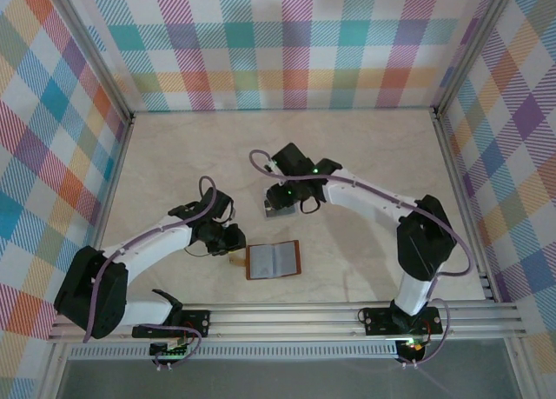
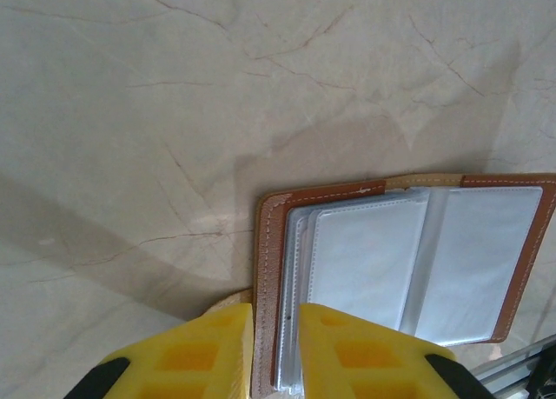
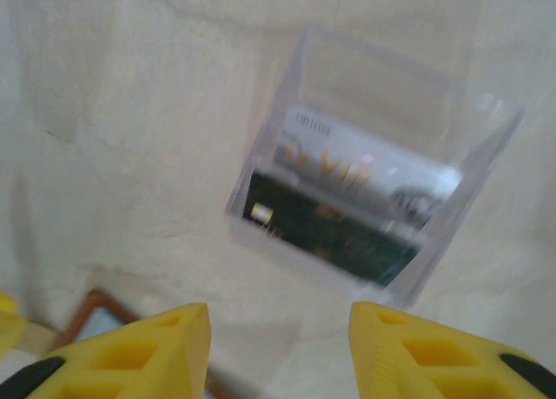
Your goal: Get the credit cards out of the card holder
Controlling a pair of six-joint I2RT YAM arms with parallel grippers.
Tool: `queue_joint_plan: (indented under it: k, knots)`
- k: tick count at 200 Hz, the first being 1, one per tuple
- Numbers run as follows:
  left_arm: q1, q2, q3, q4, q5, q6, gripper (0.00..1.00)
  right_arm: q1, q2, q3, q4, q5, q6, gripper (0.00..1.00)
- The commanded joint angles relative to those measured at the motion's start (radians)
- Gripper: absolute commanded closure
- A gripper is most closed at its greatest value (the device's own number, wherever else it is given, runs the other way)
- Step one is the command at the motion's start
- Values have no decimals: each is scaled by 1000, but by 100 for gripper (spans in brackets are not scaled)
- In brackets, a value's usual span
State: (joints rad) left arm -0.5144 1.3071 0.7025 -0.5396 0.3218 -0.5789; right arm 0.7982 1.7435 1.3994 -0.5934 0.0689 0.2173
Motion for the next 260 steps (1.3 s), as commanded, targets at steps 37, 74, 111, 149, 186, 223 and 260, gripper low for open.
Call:
queue_joint_plan:
  k: [37,74,111,149,186,223,260]
  knots:
    - [-33,51,20,34,19,3,82,7,-102,-213,118,-286,569,57]
    - [-46,91,9,51,36,8,87,29,-127,-340,248,-389,662,65]
    - [-56,112,-13,64,43,11,90,80,-117,-373,303,-403,706,70]
    - [-59,136,-27,59,42,24,92,118,-74,-365,324,-395,748,75]
    - [-64,140,-42,55,36,30,93,145,-23,-337,340,-411,772,75]
    - [-65,140,-58,59,36,32,93,174,40,-295,350,-431,782,80]
    - [-65,138,-70,59,33,37,93,193,95,-264,362,-436,795,86]
